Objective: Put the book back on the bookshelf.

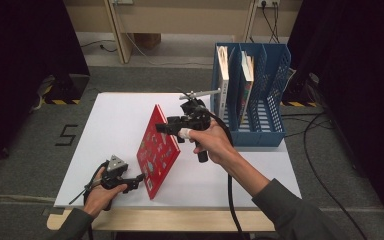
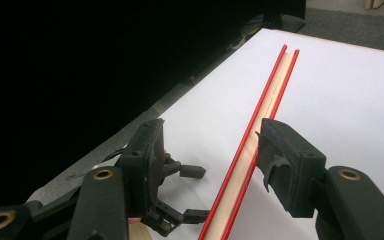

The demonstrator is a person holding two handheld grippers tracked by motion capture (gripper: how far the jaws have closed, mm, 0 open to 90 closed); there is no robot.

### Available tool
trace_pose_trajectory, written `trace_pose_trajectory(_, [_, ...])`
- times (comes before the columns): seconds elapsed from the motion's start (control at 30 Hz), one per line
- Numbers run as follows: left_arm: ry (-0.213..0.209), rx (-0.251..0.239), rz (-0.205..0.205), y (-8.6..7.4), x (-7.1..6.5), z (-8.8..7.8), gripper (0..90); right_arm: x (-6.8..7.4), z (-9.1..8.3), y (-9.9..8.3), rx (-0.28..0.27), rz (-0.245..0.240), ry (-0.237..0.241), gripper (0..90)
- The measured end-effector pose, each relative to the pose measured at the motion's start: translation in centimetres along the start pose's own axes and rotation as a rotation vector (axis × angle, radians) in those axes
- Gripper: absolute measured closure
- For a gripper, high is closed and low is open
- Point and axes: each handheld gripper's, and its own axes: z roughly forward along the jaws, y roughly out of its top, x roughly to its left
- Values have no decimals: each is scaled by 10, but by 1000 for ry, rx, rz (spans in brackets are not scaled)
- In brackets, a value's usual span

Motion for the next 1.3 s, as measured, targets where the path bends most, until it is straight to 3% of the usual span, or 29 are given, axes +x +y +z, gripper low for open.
trace_pose_trajectory(0.63, [-4,6,20,-1,-1,2,190,12,10,13,18,-1,24,436])
trace_pose_trajectory(0.87, [-6,9,21,-1,-2,3,184,7,9,13,18,13,11,429])
trace_pose_trajectory(0.97, [-7,12,21,-1,-2,3,179,5,9,12,10,34,45,430])
trace_pose_trajectory(1.3, [-10,7,21,-2,-1,3,179,8,11,15,22,24,52,423])
